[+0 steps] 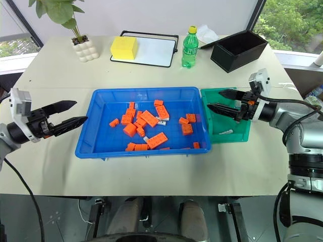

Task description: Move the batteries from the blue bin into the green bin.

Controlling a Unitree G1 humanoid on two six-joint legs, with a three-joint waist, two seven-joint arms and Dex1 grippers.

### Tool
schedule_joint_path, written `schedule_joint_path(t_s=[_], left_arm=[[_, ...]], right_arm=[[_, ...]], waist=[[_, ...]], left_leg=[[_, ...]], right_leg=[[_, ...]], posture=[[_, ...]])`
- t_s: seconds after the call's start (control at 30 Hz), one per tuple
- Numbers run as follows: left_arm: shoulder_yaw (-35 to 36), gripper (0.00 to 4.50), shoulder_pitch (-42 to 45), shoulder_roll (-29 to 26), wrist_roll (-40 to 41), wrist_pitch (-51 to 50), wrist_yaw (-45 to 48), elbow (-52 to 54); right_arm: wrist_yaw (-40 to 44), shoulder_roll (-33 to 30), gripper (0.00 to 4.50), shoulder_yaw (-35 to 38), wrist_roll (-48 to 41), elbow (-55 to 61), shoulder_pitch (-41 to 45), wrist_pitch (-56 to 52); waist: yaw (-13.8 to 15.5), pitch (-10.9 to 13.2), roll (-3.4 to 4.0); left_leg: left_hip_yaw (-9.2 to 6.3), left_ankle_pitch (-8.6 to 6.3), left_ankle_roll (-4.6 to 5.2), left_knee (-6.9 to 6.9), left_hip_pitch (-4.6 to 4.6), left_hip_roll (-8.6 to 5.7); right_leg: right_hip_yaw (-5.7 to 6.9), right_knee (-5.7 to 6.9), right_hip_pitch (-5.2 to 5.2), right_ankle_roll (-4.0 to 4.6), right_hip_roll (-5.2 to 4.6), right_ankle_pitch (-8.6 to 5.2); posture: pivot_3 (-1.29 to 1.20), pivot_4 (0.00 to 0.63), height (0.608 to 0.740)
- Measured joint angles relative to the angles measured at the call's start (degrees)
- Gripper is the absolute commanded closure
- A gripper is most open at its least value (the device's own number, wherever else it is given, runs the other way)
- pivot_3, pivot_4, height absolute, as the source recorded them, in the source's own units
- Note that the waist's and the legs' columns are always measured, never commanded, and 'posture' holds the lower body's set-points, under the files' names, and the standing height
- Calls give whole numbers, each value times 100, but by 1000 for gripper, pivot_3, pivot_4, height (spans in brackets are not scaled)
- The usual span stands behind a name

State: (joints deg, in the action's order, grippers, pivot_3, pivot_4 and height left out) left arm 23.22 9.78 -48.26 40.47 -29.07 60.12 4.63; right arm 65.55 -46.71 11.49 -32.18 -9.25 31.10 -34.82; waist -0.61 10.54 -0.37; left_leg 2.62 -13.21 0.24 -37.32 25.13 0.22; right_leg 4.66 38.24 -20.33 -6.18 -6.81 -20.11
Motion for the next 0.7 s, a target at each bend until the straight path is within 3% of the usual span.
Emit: schedule_joint_path(t_s=[0.37, 0.7], left_arm=[[7, 0, 10, 2, -36, 46, -20, 2], [4, 0, 59, 29, 7, 32, -160, 375]], right_arm=[[3, 280, 37, -241, 3, 35, 375, 13], [307, 1062, 37, -1355, -168, 813, 1069, -423]], waist=[[-8, 0, 0], [17, 0, -1]], left_leg=[[0, 0, 0, 0, 0, 1], [-6, -1, 0, 0, 1, -3]], right_leg=[[0, 1, -1, 0, 1, 0], [0, 1, -1, 0, -1, 0]], posture=[[0, 150, 739], [0, 150, 739]])
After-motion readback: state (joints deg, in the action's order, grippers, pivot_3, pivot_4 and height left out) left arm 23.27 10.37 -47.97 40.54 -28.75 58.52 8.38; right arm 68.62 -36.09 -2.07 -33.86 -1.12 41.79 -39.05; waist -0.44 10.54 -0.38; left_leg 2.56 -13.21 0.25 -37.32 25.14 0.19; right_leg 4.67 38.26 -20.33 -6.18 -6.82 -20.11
